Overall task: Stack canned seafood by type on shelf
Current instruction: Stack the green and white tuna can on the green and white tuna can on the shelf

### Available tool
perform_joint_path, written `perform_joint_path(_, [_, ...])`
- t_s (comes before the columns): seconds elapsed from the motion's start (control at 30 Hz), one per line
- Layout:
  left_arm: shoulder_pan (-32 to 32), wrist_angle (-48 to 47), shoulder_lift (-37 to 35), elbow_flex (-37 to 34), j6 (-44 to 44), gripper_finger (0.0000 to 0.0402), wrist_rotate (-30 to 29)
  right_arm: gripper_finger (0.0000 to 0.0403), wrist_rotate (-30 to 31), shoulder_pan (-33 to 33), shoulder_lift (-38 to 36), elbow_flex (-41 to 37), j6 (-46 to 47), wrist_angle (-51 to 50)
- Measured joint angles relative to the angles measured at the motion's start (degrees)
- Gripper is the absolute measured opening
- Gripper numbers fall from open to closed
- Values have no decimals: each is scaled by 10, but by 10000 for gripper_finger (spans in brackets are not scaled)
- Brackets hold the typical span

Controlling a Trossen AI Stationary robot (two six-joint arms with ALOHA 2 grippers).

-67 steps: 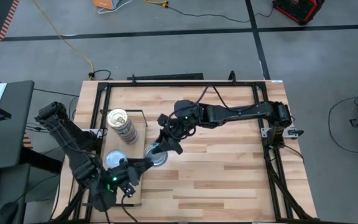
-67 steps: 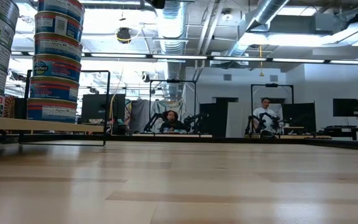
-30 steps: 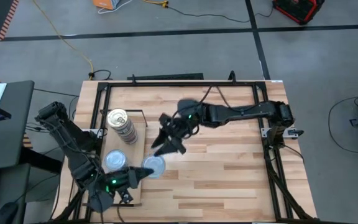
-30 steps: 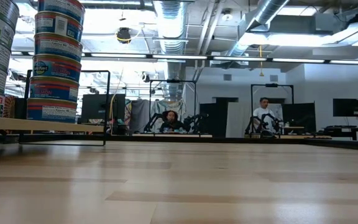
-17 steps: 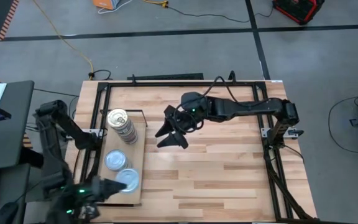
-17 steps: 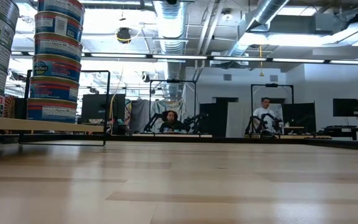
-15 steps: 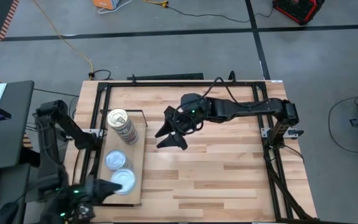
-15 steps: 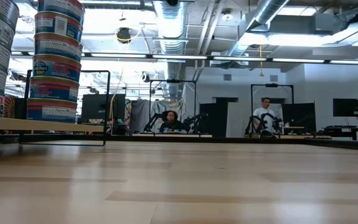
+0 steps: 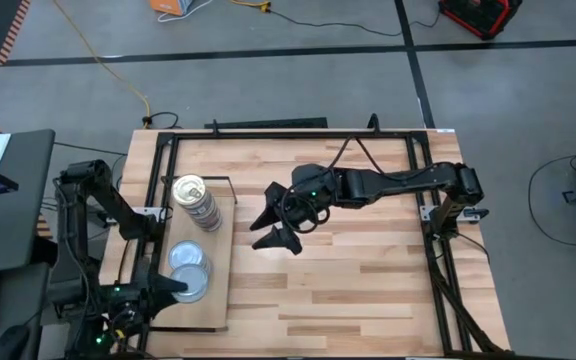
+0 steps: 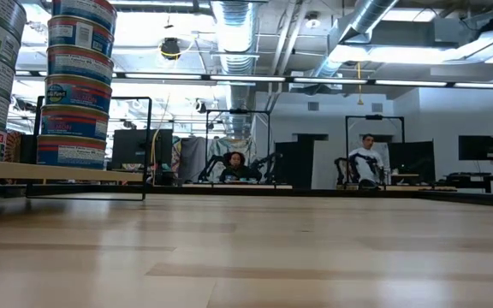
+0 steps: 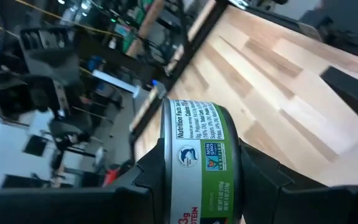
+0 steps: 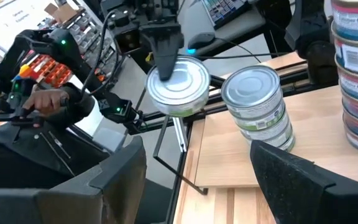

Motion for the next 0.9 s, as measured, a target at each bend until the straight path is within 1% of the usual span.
perform_joint_path(0.2, [-15, -63, 1, -2, -17, 131, 42, 311, 6, 7, 0, 0, 0, -2])
perform_joint_path(0.27, [-21, -111, 1, -1, -45, 131, 57, 311, 16, 7, 0, 0, 0, -3])
perform_joint_path(0.33, [-26, -159, 1, -1, -93, 131, 71, 311, 26, 7, 0, 0, 0, -6])
perform_joint_path(0.43, [-36, -192, 1, -1, -137, 131, 63, 311, 30, 7, 0, 0, 0, -7])
perform_joint_path(0.67, [-42, -238, 1, -1, -164, 131, 84, 311, 35, 7, 0, 0, 0, -5])
perform_joint_path(0.9, [-20, -240, -1, -2, -144, 131, 97, 311, 45, 9, 0, 0, 0, 4])
